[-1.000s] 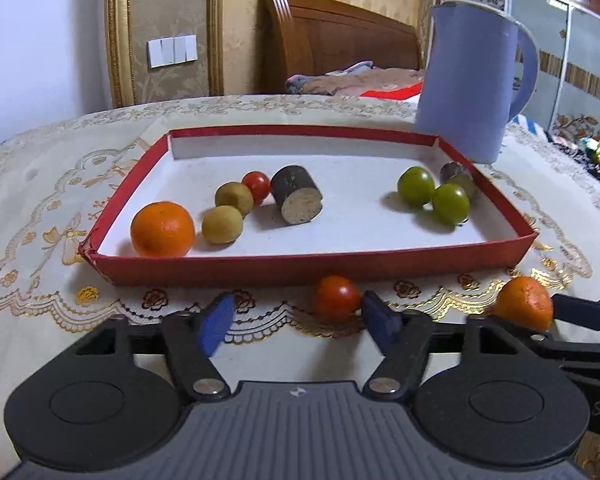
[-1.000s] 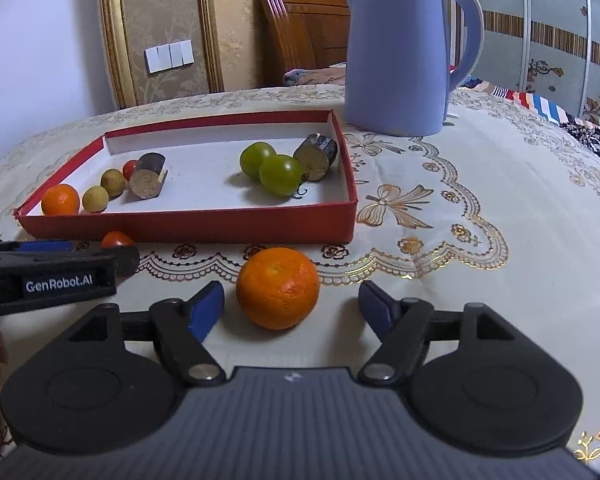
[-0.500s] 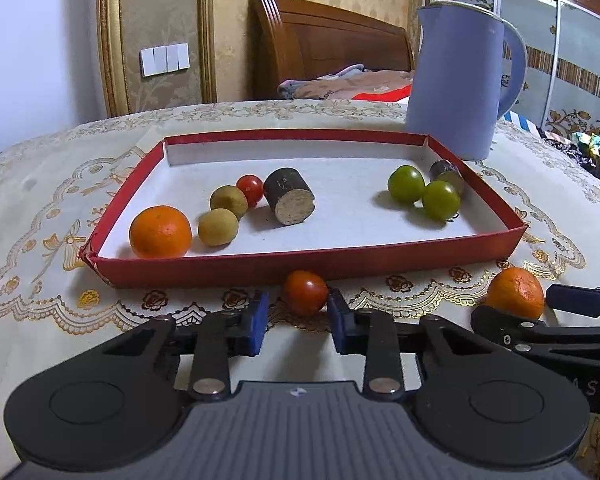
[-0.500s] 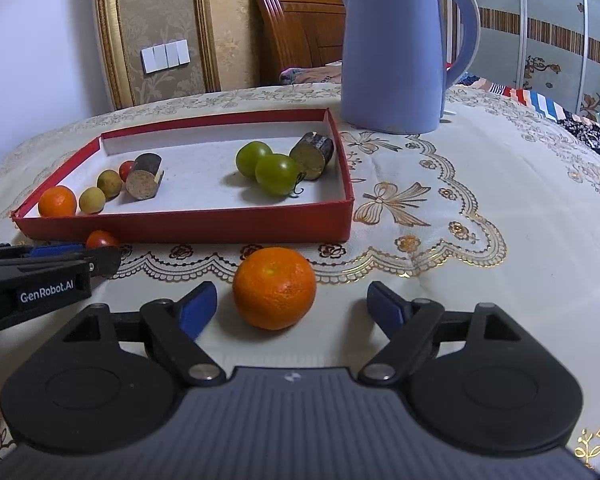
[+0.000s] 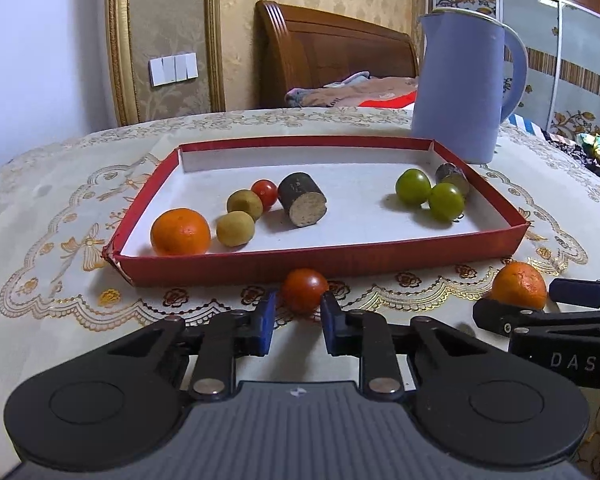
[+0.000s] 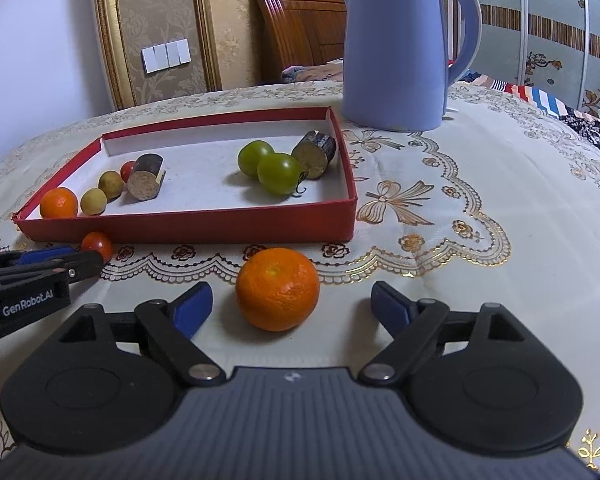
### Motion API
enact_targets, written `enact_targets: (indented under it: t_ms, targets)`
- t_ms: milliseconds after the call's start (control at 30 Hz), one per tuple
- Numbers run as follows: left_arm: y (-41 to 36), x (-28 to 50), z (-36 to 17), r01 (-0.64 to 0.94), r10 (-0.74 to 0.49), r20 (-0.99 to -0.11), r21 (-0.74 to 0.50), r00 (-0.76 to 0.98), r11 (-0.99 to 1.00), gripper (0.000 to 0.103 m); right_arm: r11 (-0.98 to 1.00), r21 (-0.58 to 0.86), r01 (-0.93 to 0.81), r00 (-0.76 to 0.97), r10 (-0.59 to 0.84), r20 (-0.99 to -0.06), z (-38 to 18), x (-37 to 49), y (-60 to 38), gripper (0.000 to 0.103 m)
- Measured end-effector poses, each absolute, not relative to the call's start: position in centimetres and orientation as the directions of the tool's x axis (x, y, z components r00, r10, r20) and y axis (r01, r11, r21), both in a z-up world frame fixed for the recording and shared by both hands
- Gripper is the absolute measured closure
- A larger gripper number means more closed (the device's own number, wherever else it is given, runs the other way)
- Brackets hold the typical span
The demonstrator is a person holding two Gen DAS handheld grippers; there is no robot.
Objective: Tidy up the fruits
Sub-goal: 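Close the right gripper on the mandarin while the left gripper closes on the cherry tomato, then carry the mandarin and cherry tomato over the red tray with both grippers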
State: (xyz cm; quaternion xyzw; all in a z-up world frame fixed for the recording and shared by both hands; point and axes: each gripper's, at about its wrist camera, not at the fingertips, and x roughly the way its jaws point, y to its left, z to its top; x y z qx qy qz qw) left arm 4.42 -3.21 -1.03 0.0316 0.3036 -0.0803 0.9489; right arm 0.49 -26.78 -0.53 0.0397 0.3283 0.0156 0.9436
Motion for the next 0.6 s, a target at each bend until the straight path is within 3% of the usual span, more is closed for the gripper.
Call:
enact_targets:
  t_ms: [167,300,367,467,600]
  targets:
    - [-3.6,4.8,-1.3,0.182,-0.132,-0.594,0.025,0.794,0.983,0.078,1.000,0.026,-0.012,0.773,0.026,-0.633,-0.5,0.9,-25.7,0.016]
    - [-3.5,4.9,-1.3,0.185,-0.141,-0.599,0.013,0.788,0.983,0.078,0.999,0.033,-0.016,0.781,0.033,-0.624,-0.5,0.7,-25.8,0.024]
    - [-3.6,4.7,-1.3,0.185,-0.136,-0.594,0.023,0.793,0.982,0.079,0.999,0.041,-0.015,0.786,0.037,-0.617,-0.4,0.6,-26.0,0.033]
    - [-3.8,4.5,-1.3,0.190,-0.131,-0.586,0.040,0.800,0.981,0.084,0.999,0.035,-0.038,0.795,0.051,-0.604,-0.4,0.4,-25.7,0.058]
    - [-3.9,4.4,-1.2,0.186,-0.121,-0.582,0.054,0.804,0.981,0.084,0.998,0.031,-0.046,0.798,0.055,-0.600,-0.3,0.3,-25.5,0.062]
